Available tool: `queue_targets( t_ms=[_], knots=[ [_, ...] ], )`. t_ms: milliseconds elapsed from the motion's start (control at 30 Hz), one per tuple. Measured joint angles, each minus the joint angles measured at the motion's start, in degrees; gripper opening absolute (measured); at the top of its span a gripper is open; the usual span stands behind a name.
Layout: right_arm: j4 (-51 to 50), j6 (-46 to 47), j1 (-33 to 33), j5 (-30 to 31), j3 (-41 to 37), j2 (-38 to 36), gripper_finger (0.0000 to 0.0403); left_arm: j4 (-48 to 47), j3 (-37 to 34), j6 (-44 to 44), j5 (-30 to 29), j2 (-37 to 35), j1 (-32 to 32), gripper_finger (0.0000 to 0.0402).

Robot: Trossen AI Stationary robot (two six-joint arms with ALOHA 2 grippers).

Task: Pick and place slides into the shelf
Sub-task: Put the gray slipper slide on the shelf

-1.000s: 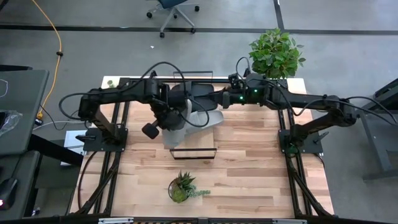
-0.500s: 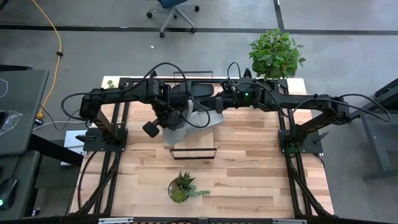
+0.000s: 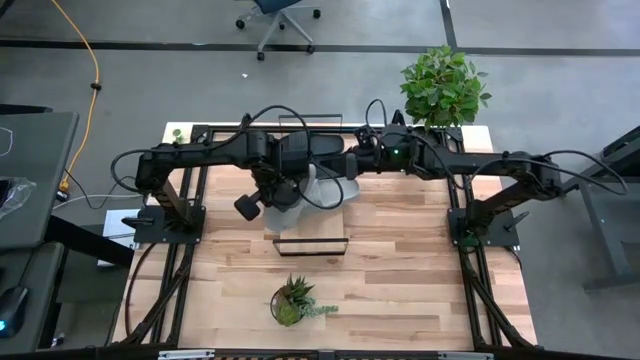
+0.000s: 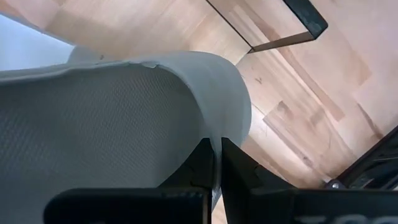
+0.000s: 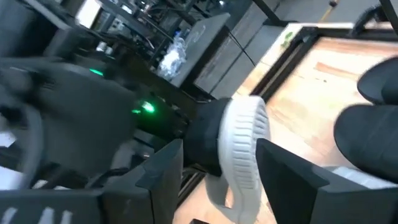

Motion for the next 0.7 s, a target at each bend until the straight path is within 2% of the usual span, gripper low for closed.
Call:
queue_targets(
  t_ms=[167,700],
  knots=[
    [0.34,1.45,0.04,-0.51,-0.02,2.12,0.0206,0.05,0.22,0.33,-0.58,0.0,0.0,0.0003],
    [8.27,3.66,0.01,-2.07,-0.04,6.95,0.0207,0.03,0.22,0.78,-0.86,0.0,0.0,0.0003]
  ],
)
